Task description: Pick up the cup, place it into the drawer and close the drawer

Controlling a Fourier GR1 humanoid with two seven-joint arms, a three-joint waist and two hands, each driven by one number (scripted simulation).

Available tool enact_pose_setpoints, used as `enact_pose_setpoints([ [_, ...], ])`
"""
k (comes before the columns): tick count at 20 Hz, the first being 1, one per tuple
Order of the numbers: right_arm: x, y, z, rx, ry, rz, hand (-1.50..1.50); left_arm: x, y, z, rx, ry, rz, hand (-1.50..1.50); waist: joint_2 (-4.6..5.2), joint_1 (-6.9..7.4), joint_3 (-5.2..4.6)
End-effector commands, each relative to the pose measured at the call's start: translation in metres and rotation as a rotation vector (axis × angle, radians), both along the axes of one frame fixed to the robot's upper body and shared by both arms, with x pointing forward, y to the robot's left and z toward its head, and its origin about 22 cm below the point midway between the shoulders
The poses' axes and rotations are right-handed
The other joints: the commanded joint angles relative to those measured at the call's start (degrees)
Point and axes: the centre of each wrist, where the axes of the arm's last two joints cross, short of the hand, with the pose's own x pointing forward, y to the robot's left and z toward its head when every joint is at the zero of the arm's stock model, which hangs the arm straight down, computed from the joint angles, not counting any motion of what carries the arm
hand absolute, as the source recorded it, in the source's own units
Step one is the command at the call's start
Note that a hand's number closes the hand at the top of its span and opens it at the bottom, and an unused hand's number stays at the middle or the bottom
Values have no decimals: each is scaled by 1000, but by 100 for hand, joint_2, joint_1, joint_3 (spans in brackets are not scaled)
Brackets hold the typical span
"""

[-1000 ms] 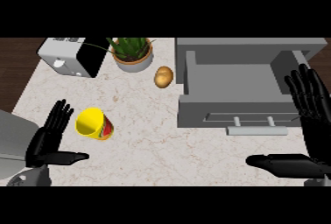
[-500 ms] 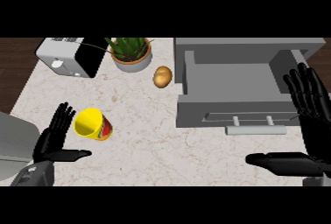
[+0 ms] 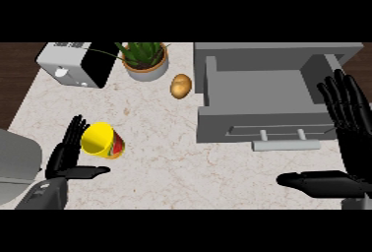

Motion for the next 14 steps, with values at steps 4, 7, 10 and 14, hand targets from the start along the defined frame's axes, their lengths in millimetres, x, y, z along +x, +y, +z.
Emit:
enact_pose_setpoints([
  [4, 2, 11, 4, -17, 0, 12, -150, -18, -3, -14, -53, -84, -45, -150, -7, 37, 1],
  [7, -6, 6, -5, 4, 3, 12, -150, 12, -25, -3, -46, -92, -40, -150, 10, -55, -5],
  [10, 6, -4, 0, 1, 12, 6, -150, 2, -10, -5, -83, -97, -57, -150, 10, -5, -3],
  [14, -10, 1, -12, -3, 8, 6, -150, -2, -1, -3, -156, -84, -93, -150, 2, -7, -1],
])
